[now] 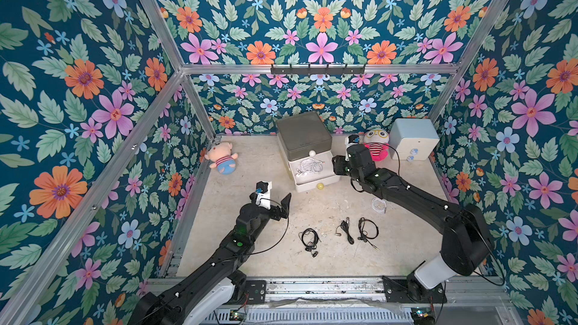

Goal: Place the wired earphones into the drawer by color
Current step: Place the wired earphones in the drawer.

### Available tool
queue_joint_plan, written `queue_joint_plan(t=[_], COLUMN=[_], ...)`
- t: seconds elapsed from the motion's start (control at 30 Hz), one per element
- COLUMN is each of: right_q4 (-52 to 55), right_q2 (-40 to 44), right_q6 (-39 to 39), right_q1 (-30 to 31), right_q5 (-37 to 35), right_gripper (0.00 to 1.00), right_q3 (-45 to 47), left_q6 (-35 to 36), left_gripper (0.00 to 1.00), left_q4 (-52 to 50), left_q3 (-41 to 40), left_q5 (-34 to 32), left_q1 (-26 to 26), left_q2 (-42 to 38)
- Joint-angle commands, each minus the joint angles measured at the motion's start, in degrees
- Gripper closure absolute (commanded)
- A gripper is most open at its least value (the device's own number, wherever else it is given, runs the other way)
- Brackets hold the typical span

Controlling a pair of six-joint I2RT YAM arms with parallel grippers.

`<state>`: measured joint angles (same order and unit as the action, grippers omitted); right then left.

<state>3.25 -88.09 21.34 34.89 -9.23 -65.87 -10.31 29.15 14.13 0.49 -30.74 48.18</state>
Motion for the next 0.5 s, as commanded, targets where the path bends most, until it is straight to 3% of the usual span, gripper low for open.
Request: queue_joint_plan(t=[0.0, 0.23, 0.47], right_q4=[1.0, 2.1, 3.6], right_q2=[4.7, 14.5, 17.6], right_q6=[0.0, 0.7, 0.7], right_q1=[-2.6, -10.6, -14.5], right_q5=[0.7, 3.1, 3.3], right_gripper=[0.5, 0.49, 0.48], right_q3=[4.6, 17.8, 27.1], left_q6=[2.0, 2.0, 2.6], left_gripper=[0.01, 0.01, 0.01], left_q4=[3.8, 4.6, 6.4], left_q3=[-0.4, -0.2, 0.1], left_q5=[4.9, 6.0, 10.6], left_q1=[0.1, 0.1, 0.1], left_q2=[-0.1, 1.8, 3.8])
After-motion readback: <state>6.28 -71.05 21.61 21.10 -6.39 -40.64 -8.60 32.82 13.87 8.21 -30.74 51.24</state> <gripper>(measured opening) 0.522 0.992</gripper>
